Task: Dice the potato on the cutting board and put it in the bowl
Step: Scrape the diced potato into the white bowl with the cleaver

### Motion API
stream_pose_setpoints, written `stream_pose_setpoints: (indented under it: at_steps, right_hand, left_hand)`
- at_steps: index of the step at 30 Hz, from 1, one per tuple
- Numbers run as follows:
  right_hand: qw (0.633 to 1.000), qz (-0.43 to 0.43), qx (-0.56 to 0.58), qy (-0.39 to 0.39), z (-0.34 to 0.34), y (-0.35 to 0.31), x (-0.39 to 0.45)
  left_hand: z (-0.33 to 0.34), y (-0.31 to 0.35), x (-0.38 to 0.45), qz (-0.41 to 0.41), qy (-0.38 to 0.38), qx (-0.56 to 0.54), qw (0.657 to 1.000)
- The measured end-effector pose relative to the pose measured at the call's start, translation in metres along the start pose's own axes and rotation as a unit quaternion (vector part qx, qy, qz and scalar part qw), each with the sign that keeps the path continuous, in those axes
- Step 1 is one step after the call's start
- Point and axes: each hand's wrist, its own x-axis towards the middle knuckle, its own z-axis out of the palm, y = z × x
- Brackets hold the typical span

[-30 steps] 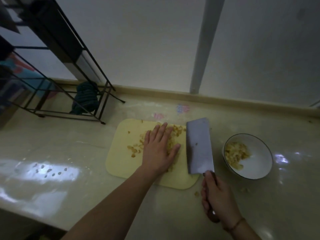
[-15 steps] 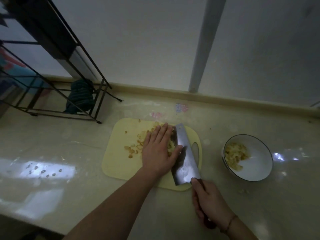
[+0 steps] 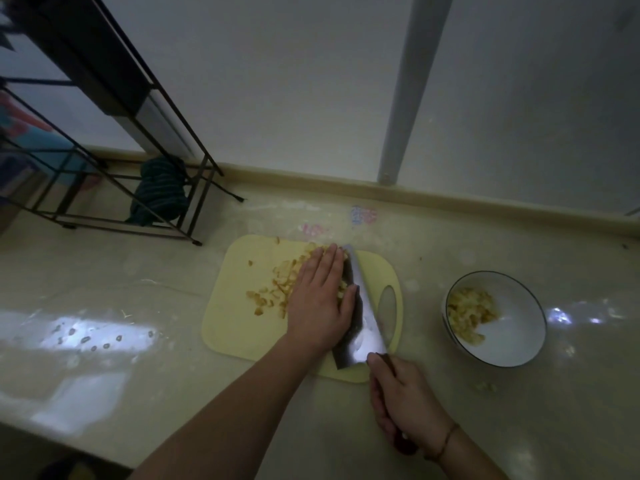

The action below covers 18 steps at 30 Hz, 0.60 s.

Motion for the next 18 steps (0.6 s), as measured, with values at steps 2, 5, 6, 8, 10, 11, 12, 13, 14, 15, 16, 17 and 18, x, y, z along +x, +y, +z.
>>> stream_pose_setpoints:
  at_steps: [2,5,6,8,10,11,12,13,14,15,16,17,18]
  right_hand:
    - [1.0,0.0,0.006,0.0,0.0,0.0,-0.001]
    - [1.0,-0.001,0.015,-0.006,-0.001,0.003,-0.002]
    - [1.0,0.0,0.018,-0.009,-0.001,0.005,-0.002]
    - [1.0,0.0,0.025,-0.011,-0.002,0.01,-0.001]
    - [0.999,0.005,0.033,-0.013,-0.001,0.014,-0.001]
    - [0.999,0.008,0.037,-0.015,-0.001,0.015,-0.001]
    - [0.999,0.012,0.042,-0.018,-0.001,0.016,-0.001]
    - [0.999,0.014,0.046,-0.02,-0.001,0.015,-0.002]
    - [0.998,0.015,0.05,-0.023,-0.001,0.015,-0.003]
    - [0.998,0.015,0.054,-0.026,-0.001,0.014,-0.004]
    - [0.998,0.014,0.059,-0.027,-0.002,0.014,-0.006]
    - [0.998,0.012,0.061,-0.027,-0.003,0.013,-0.008]
    - [0.998,0.012,0.061,-0.025,-0.003,0.012,-0.011]
  left_hand:
    - [-0.001,0.002,0.0,0.002,0.003,-0.005,1.0]
    - [-0.003,0.004,0.0,0.008,-0.009,-0.019,1.0]
    - [-0.003,0.004,0.0,0.012,-0.016,-0.022,1.0]
    - [-0.004,0.005,-0.001,0.018,-0.031,-0.028,0.999]
    - [-0.005,0.006,-0.002,0.019,-0.041,-0.032,0.998]
    - [-0.006,0.006,-0.002,0.017,-0.045,-0.034,0.998]
    - [-0.006,0.007,-0.003,0.014,-0.049,-0.038,0.998]
    - [-0.007,0.007,-0.003,0.011,-0.052,-0.041,0.998]
    - [-0.008,0.008,-0.003,0.009,-0.054,-0.044,0.998]
    - [-0.009,0.009,-0.003,0.007,-0.054,-0.047,0.997]
    - [-0.011,0.011,-0.004,0.005,-0.055,-0.05,0.997]
    - [-0.012,0.013,-0.005,0.003,-0.058,-0.051,0.997]
    - [-0.014,0.015,-0.005,0.002,-0.061,-0.051,0.997]
